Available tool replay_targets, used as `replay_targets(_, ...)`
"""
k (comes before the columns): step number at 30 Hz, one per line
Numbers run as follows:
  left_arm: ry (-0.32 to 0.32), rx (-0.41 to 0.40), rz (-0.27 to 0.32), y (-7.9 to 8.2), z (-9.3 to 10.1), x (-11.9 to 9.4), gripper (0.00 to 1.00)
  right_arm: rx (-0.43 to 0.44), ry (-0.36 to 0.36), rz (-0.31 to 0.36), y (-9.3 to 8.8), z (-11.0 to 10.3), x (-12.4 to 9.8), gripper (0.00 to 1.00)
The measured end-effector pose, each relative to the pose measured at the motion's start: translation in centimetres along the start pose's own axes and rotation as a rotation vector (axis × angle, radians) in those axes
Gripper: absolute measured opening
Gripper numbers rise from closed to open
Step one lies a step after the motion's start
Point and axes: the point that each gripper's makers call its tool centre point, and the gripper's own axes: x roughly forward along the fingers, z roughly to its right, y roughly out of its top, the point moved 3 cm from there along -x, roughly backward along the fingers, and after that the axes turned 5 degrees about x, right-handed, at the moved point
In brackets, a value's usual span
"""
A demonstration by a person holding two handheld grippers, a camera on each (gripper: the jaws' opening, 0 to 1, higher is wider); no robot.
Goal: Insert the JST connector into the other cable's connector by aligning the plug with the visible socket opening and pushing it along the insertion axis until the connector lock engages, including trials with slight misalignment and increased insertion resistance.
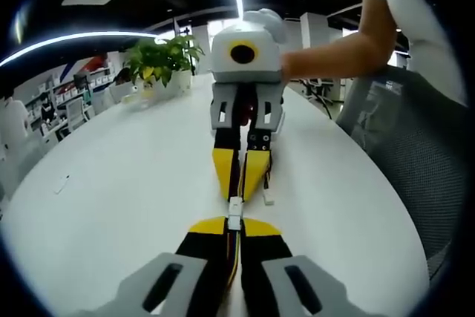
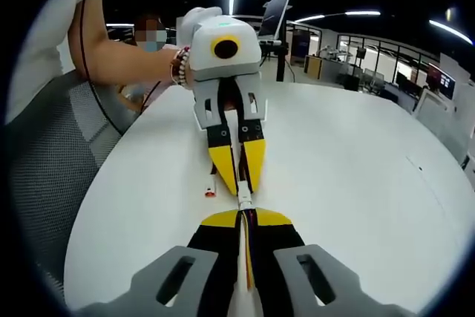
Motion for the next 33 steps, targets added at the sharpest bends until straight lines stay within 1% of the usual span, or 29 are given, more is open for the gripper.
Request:
replay_targets(7,0.018,0.003,-0.01,0.0,-0.4,0.1,0.0,0.002,-0.018,0.004,0.0,0.3,0.0,0.03)
replay_targets(12,0.06,0.005,-0.015,0.2,-1.1,0.3,0.0,0.002,-0.057,0.024,0.2,1.0,-0.3,0.03)
replay_targets(15,0.063,-0.002,-0.027,-0.1,-1.1,0.6,0.0,0.006,-0.063,0.017,-0.1,1.1,0.0,0.03)
replay_targets(18,0.062,0.004,-0.054,-0.5,-1.0,0.8,0.0,0.003,-0.07,0.0,-0.5,1.1,0.4,0.03)
replay_targets(21,0.068,-0.003,-0.055,-0.5,-1.1,0.7,0.0,0.006,-0.076,0.006,-0.5,1.2,0.3,0.04)
replay_targets(24,0.078,-0.024,-0.056,-0.7,-1.2,0.7,0.0,0.024,-0.08,0.011,-0.6,1.3,0.3,0.04)
replay_targets(25,0.085,-0.048,-0.055,-0.7,-1.3,0.7,0.0,0.028,-0.085,0.013,-0.7,1.4,0.4,0.04)
replay_targets(33,0.095,-0.082,-0.053,-0.9,-1.4,0.7,0.01,0.058,-0.092,0.03,-0.8,1.4,0.4,0.04)
